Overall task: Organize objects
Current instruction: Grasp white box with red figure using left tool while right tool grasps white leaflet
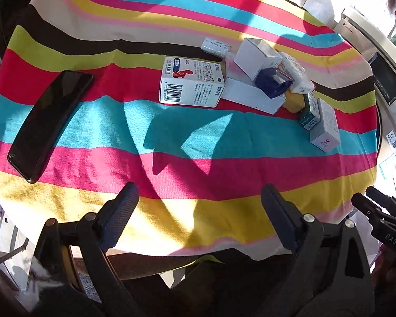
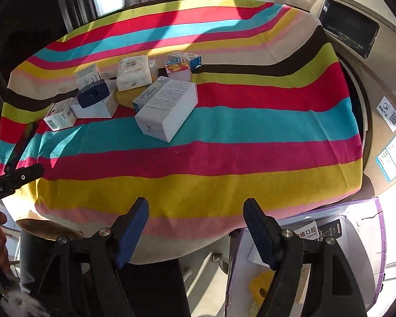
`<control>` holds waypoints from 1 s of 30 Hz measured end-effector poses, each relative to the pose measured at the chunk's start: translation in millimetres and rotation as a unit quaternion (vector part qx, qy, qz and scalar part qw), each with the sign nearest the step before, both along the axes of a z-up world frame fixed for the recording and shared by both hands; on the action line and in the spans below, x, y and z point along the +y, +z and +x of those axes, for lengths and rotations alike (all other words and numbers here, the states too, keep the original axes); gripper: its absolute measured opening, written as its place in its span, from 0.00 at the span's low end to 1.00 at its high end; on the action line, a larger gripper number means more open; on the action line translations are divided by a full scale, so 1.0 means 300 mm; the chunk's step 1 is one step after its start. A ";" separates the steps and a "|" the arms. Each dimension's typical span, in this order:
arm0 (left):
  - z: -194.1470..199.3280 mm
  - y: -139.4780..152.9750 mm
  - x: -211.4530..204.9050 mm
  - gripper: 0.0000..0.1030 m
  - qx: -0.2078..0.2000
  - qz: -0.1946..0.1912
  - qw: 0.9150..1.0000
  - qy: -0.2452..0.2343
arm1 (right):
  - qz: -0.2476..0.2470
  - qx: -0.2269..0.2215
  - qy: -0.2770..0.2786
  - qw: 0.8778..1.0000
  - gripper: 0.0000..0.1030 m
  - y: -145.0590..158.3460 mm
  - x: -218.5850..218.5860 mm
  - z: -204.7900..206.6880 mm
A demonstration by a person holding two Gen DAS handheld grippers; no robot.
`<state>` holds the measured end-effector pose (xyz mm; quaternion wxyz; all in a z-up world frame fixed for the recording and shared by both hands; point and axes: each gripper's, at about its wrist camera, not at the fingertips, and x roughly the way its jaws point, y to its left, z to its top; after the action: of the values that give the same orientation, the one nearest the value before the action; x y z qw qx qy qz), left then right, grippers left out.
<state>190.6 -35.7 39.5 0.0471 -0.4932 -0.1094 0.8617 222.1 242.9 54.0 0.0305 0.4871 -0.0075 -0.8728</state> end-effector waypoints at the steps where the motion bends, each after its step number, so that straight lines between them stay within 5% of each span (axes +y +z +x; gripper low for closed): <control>1: -0.007 -0.003 -0.015 0.92 -0.001 0.007 1.000 0.003 | 0.004 -0.002 0.005 1.000 0.73 0.000 -0.025 -0.009; 8: -0.162 0.030 -0.032 0.92 0.021 0.030 0.999 0.010 | 0.029 -0.003 0.015 0.999 0.73 0.005 -0.123 -0.127; 23: -0.365 -0.010 -0.013 0.92 0.011 -0.008 1.000 -0.004 | 0.002 -0.012 -0.032 0.999 0.81 -0.030 -0.112 -0.390; 26: -0.375 -0.011 -0.015 0.73 0.012 -0.002 1.000 -0.012 | 0.009 -0.020 -0.027 0.999 0.81 -0.045 -0.130 -0.421; 30: -0.362 -0.007 -0.025 0.73 0.018 0.001 1.000 -0.018 | -0.004 -0.018 -0.023 1.000 0.81 -0.060 -0.142 -0.440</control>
<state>82.1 -43.3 37.5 0.0652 -0.4798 -0.1006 0.8691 90.0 200.2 36.1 0.0119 0.5026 -0.0229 -0.8641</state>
